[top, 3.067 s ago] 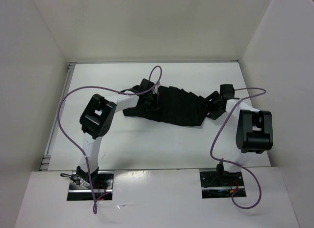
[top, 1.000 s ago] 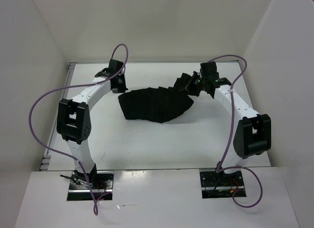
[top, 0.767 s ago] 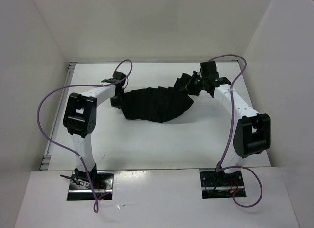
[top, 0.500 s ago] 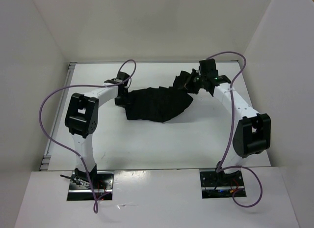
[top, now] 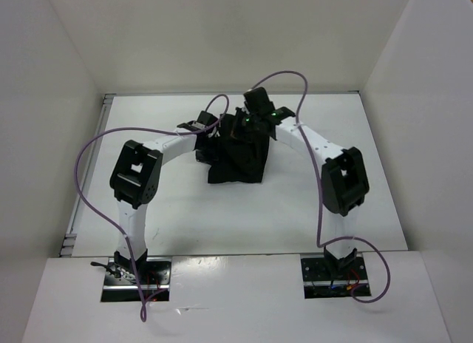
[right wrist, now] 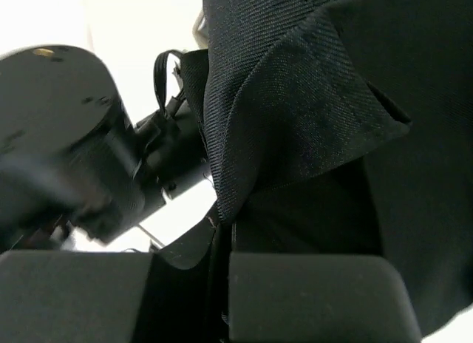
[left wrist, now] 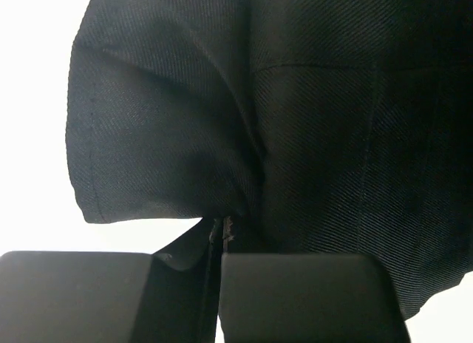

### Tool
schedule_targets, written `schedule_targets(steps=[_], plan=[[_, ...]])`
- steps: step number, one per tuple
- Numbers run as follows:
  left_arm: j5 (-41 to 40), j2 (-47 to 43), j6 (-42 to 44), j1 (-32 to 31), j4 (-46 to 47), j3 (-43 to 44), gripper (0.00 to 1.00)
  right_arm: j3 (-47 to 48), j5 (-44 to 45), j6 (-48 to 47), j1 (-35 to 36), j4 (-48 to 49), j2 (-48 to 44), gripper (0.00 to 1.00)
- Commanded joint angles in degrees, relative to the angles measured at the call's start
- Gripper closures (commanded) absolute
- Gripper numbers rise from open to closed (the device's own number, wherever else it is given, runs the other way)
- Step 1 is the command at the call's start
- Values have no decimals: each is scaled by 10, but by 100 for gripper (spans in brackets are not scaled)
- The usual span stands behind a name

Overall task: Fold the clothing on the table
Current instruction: Fold the skirt

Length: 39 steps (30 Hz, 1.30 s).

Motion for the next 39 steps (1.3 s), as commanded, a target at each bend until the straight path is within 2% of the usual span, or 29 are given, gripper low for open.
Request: schedule_targets(steps=[1, 3, 5, 7, 8, 11, 15, 17, 18, 19, 21, 22, 26, 31, 39], plan=[[-7, 2, -11, 2, -23, -19, 100, 69, -11, 5, 42, 23, 58, 100], [-25, -17, -6, 17, -30, -19, 100, 88, -11, 5, 47, 18, 100, 93], [-39, -38, 0, 32, -49, -25, 100, 99, -28, 5, 53, 18, 117, 64], [-73, -58, 6, 54, -62, -25, 100, 100, -54, 0, 59, 33, 123, 54], [-81, -81, 6, 63, -67, -25, 100, 93, -61, 0, 59, 51, 123, 46], [-117, -136, 6, 102, -82, -19, 100, 87, -67, -13, 59, 75, 86, 38], [-138, -208, 0, 146, -90, -14, 99, 87, -67, -38, 54, 75, 19, 35], [-107, -250, 17, 151, -85, -14, 97, 72, -39, -46, 48, 64, -24, 34], [-77, -259, 27, 151, -76, -14, 97, 64, -30, -46, 39, 64, -36, 34], [2, -264, 32, 151, -71, -8, 97, 52, -23, -39, 33, 64, -58, 34], [104, -258, 48, 151, -64, -1, 97, 7, -17, -32, 11, 80, -75, 35], [183, -246, 48, 132, -50, 4, 97, -8, -12, -25, 2, 85, -80, 35], [310, -204, 34, 85, 11, -22, 97, -87, -12, -3, -39, 114, -92, 40], [350, -114, 15, 58, 27, -51, 100, -138, -12, -2, -72, 133, -92, 41], [285, -78, 15, 46, 19, -142, 100, -174, -12, -2, -90, 144, -75, 41]])
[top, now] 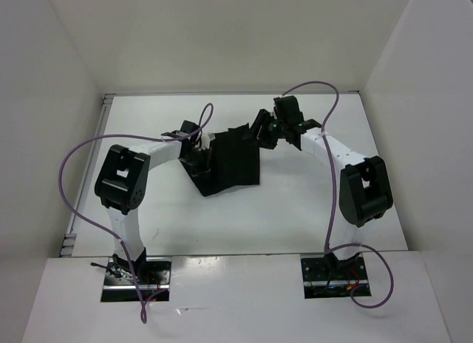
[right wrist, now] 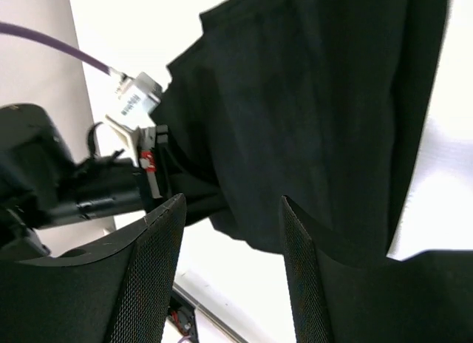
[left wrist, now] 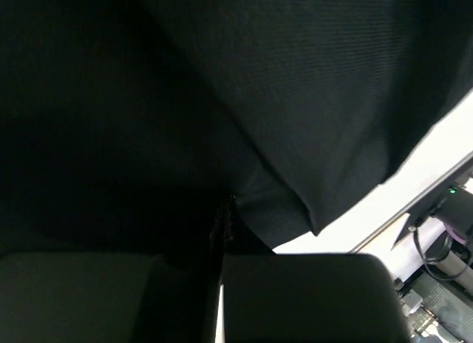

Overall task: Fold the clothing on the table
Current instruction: Fold the skirt

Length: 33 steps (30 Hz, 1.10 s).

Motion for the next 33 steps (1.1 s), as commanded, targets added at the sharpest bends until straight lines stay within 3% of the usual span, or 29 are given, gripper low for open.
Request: schedule_targets(steps=[1, 5, 9, 10, 13, 14, 18, 19, 26, 33], plan=[[-19, -2, -1, -4, 6, -26, 100, 0, -4, 1, -8, 37, 14, 41], [-71, 27, -1, -29, -1, -43, 100, -5, -18, 12, -8, 42, 46, 41], [-65, 36, -1, -29, -8, -14, 100, -5, -29, 12, -8, 48, 63, 42], [-65, 18, -1, -29, -23, -1, 96, -5, -35, 12, -8, 48, 63, 42], [-65, -29, 18, -24, -66, 66, 79, 0, -35, -3, -8, 43, 25, 42], [-65, -44, 23, -24, -75, 82, 59, 6, -35, -3, -8, 43, 12, 42], [-70, -126, 30, 8, -87, 122, 40, 12, 17, -20, -8, -7, -66, 40], [-70, -159, 30, 20, -73, 122, 29, 6, 26, -20, -13, -14, -83, 39], [-121, -242, 10, 34, -61, 67, 26, -86, 50, -33, -86, -61, -235, 36], [-142, -356, -34, 45, -39, -84, 25, -205, 50, -33, -189, -99, -360, 35]])
